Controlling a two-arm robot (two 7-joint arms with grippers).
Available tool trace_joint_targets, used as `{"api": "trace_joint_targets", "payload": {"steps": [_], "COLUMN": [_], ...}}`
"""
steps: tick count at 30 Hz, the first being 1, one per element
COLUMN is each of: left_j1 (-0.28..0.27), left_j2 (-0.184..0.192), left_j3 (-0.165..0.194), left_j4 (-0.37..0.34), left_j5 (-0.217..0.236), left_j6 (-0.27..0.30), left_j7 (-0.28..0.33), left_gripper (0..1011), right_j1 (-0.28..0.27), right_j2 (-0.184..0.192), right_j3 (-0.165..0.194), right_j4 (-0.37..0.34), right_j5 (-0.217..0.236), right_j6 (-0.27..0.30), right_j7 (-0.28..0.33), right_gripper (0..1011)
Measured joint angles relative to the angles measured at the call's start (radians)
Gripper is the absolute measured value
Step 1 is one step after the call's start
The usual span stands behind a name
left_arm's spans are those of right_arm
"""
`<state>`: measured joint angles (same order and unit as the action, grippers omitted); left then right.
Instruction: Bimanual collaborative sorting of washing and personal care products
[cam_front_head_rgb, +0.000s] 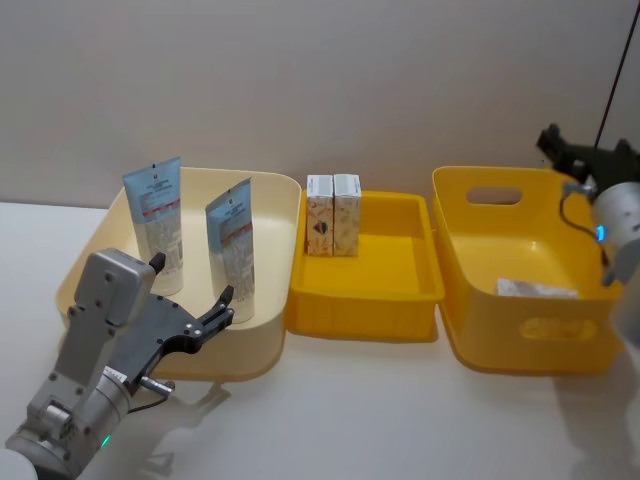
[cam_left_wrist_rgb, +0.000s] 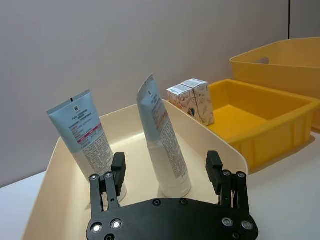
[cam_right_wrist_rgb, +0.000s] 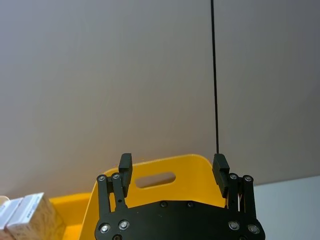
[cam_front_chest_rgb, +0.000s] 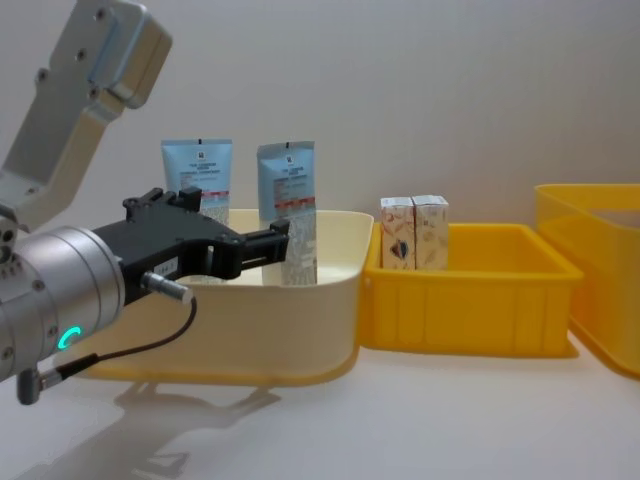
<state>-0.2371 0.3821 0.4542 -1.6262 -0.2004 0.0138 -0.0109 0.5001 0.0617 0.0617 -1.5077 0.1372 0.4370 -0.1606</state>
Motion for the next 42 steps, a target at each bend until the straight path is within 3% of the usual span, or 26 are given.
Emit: {"api": "trace_joint_targets", "payload": {"steps": [8, 24, 33, 42], "left_j1": [0.000, 0.001, 0.006, -0.041], "left_j2": [0.000, 0.000, 0.012, 0.022], "left_j3": [0.000, 0.000, -0.018, -0.044], "left_j4": [0.000, -0.002, -0.068, -0.071], "left_j5": [0.000, 0.001, 0.003, -0.048], "left_j6": [0.000, 0.001, 0.062, 0.087], "left_j7": [0.000, 0.000, 0.006, -0.070], "left_gripper": [1003, 1003, 1003, 1003], "right_j1": [-0.012, -0.021, -0.022, -0.023], "right_j2": [0.025, 0.043, 0.047, 0.048], "right_j3": [0.036, 0.062, 0.068, 0.071], "right_j4": [-0.057, -0.097, -0.106, -0.111], "right_j5": [0.037, 0.065, 0.071, 0.074], "right_j6": [0.000, 0.001, 0.001, 0.001], "right_j7": [0.059, 0.102, 0.110, 0.115], "right_gripper": [1001, 1001, 1001, 1001]}}
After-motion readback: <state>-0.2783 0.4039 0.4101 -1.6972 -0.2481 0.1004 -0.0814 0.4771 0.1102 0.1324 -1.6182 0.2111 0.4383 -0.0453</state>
